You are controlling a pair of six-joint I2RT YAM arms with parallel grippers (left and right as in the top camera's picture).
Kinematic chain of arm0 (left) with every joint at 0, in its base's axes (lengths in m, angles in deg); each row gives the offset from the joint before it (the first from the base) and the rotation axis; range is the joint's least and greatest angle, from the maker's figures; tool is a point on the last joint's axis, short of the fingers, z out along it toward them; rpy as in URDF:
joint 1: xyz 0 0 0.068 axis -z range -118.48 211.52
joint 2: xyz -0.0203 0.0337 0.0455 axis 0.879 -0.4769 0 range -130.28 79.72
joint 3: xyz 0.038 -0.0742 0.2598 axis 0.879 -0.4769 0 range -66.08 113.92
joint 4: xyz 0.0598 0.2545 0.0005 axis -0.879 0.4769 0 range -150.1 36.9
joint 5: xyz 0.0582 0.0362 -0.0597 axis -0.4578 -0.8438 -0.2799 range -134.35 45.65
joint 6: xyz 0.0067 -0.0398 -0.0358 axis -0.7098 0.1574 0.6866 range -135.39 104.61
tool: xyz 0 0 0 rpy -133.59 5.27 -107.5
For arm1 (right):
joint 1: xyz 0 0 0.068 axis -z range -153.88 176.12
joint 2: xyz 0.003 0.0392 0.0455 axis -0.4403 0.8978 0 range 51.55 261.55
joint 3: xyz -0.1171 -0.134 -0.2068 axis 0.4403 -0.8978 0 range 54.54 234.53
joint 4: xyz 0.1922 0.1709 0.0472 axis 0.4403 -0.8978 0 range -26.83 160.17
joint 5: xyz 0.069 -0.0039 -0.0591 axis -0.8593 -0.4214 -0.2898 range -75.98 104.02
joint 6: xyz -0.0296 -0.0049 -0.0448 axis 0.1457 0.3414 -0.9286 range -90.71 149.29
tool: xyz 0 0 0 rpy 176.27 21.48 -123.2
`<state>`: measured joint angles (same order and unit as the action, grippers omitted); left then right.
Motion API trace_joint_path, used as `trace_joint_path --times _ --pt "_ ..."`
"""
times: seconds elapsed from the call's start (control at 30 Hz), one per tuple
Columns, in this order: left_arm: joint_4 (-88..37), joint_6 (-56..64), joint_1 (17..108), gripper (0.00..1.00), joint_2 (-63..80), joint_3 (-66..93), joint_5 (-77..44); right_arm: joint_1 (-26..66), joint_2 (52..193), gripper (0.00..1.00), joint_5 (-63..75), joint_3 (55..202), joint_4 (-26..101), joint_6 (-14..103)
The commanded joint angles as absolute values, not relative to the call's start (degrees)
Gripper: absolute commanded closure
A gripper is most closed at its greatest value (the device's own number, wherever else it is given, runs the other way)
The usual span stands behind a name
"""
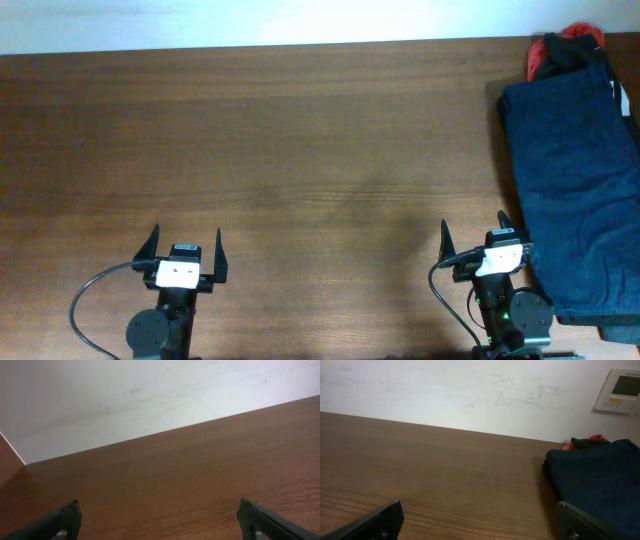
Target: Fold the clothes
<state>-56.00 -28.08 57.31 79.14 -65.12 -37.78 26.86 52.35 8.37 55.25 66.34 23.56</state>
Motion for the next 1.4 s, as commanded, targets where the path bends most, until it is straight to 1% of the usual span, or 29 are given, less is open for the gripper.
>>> trace_joint_path --times 0.0,0.3,0.37,0.43,0.47,0.5,0.53,0.57,0.6,0.63,0.67,0.7,0.73,0.8,0.83,0.87,0.9,0.97,1.07,1.2,1.3,1.37 --pt "-55.98 -28.78 57.11 0.01 79.38 -65.54 -38.19 27.27 51.76 0.01 8.24 54.85 66.12 24.21" --pt "-55.98 -28.78 57.11 0.01 79.38 -65.54 -38.19 27.27 51.76 0.01 8.24 54.85 66.10 24.21" --pt "-55.96 -28.78 57.11 0.01 79.38 -65.54 -38.19 27.27 51.76 0.01 7.28 54.85 67.91 24.28" --pt "-55.96 -28.78 57.11 0.01 79.38 -65.54 -38.19 27.27 51.76 0.01 -4.06 54.85 68.61 27.62" --pt "-55.96 -28.78 57.11 0.01 79.38 -65.54 -38.19 27.27 51.76 0.01 -12.32 54.85 68.61 31.29" --pt "-55.96 -28.78 57.11 0.01 79.38 -65.54 -38.19 27.27 51.76 0.01 -22.09 54.85 68.52 36.30" --pt "-55.98 -28.78 57.11 0.01 79.38 -65.54 -38.19 27.27 51.76 0.01 -35.34 54.85 68.42 42.64" --pt "-55.96 -28.78 57.11 0.01 79.38 -65.54 -38.19 27.27 51.76 0.01 -42.27 54.85 68.44 45.13" --pt "-55.96 -28.78 57.11 0.01 79.38 -65.54 -38.19 27.27 51.76 0.01 -44.54 54.85 68.50 45.28" --pt "-55.96 -28.78 57.11 0.01 79.38 -65.54 -38.19 27.27 51.76 0.01 -44.39 54.85 69.33 46.94" --pt "-55.98 -28.78 57.11 0.01 79.38 -65.54 -38.19 27.27 51.76 0.01 -43.86 54.85 73.75 51.86" --pt "-55.98 -28.78 57.11 0.01 79.38 -65.54 -38.19 27.27 51.76 0.01 -43.84 54.85 79.52 55.77" --pt "-55.96 -28.78 57.11 0.01 79.38 -65.54 -38.19 27.27 51.76 0.01 -43.84 54.85 88.72 59.03" --pt "-55.98 -28.78 57.11 0.01 79.38 -65.54 -38.19 27.27 51.76 0.02 -43.84 54.85 105.66 59.58" --pt "-55.98 -28.78 57.11 0.01 79.38 -65.54 -38.19 27.27 51.76 0.01 -43.84 54.85 111.89 59.53" --pt "-55.96 -28.78 57.11 0.01 79.38 -65.54 -38.19 27.27 51.76 0.01 -43.84 54.85 114.23 59.58" --pt "-55.98 -28.78 57.11 0.01 79.38 -65.54 -38.19 27.27 51.76 0.01 -43.84 54.85 114.42 59.53" --pt "-55.96 -28.78 57.11 0.01 79.38 -65.54 -38.19 27.29 51.76 0.01 -43.75 54.85 110.93 57.22" --pt "-55.98 -28.78 57.11 0.01 79.38 -65.54 -38.19 27.29 51.76 0.01 -36.13 54.85 100.28 56.52" --pt "-55.98 -28.78 57.11 0.01 79.38 -65.54 -38.19 27.27 51.76 0.01 -23.47 55.51 97.05 54.22" --pt "-55.96 -28.78 57.11 0.01 79.38 -65.54 -38.19 27.27 52.55 0.01 -16.74 60.34 88.41 45.94" --pt "-55.96 -28.78 57.11 0.01 79.38 -65.54 -38.19 27.29 55.37 0.01 -8.96 66.98 78.27 39.29"
